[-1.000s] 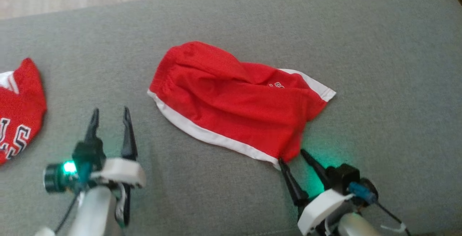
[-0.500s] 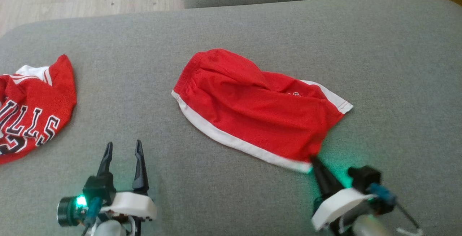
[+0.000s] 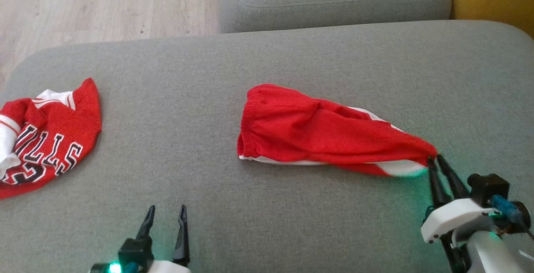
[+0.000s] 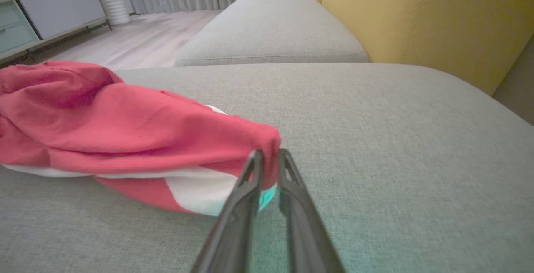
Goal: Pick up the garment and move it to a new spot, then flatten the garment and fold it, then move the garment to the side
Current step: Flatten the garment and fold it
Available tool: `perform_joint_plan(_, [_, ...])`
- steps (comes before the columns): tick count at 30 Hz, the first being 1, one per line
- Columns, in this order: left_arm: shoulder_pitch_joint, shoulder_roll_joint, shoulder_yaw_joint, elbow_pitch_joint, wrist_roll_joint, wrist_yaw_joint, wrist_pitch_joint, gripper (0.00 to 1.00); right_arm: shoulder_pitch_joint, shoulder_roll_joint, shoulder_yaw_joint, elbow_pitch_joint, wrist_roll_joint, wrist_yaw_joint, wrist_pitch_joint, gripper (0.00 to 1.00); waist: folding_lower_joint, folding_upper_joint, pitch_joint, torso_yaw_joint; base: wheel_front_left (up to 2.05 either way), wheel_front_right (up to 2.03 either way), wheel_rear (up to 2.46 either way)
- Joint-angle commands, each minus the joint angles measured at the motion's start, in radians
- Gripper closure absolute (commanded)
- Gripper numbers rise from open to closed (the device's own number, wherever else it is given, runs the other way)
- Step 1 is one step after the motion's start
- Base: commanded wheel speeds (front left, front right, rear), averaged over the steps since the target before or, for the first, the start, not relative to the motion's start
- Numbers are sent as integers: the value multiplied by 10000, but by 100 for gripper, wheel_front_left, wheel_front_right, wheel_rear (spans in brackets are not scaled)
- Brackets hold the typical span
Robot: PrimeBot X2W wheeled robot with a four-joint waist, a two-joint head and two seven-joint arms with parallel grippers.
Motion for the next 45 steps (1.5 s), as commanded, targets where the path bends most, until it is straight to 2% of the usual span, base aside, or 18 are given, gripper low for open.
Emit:
perform_joint_plan(1, [-272, 12, 185, -229, -85, 17, -53, 0, -444, 49, 149, -332, -209, -7, -139, 0, 1, 0, -49, 44, 0, 0, 0])
perform_joint_plan(9, [-222, 10, 116, -393, 41, 196, -53, 0, 367, 1024, -74, -2116, -1303, -7, -139, 0, 1, 0, -225, -10, 0, 0, 0])
perform_joint_plan(14, [-201, 10, 174, -549, 158, 181, -53, 0, 918, 1256, 254, -2206, -1558, -7, -139, 0, 1, 0, -312, -93, 0, 0, 0])
perform_joint_plan(16, [-208, 10, 74, -607, 64, 63, -53, 0, 1037, 1280, 386, -2116, -1522, -7, -139, 0, 1, 0, -299, -133, 0, 0, 0])
perform_joint_plan(21, [-616, 9, -653, -609, -310, -811, -53, 0, 993, 1295, 624, -2064, -1334, -7, -139, 0, 1, 0, -41, -362, 0, 0, 0])
perform_joint_plan(25, [-1463, 9, -1259, -176, -835, -1215, -53, 0, 704, 1296, 768, -2081, -1320, -7, -139, 0, 1, 0, 388, -732, 0, 0, 0])
perform_joint_plan(34, [-3195, 44, -1805, 752, -1859, -1375, -53, 0, 261, 1298, 1010, -2113, -1162, -7, -139, 0, 1, 0, 1146, -1559, 0, 0, 0])
perform_joint_plan(38, [-3594, 251, -2180, 1286, -2561, -1377, -53, 0, 178, 1298, 1010, -2126, -1128, -7, -139, 0, 1, 0, 1314, -1753, 0, 0, 0])
perform_joint_plan(45, [-3925, 442, -2332, 1438, -3071, -1379, -53, 0, 101, 1298, 972, -2198, -1074, -7, -139, 0, 1, 0, 1475, -1836, 0, 0, 0])
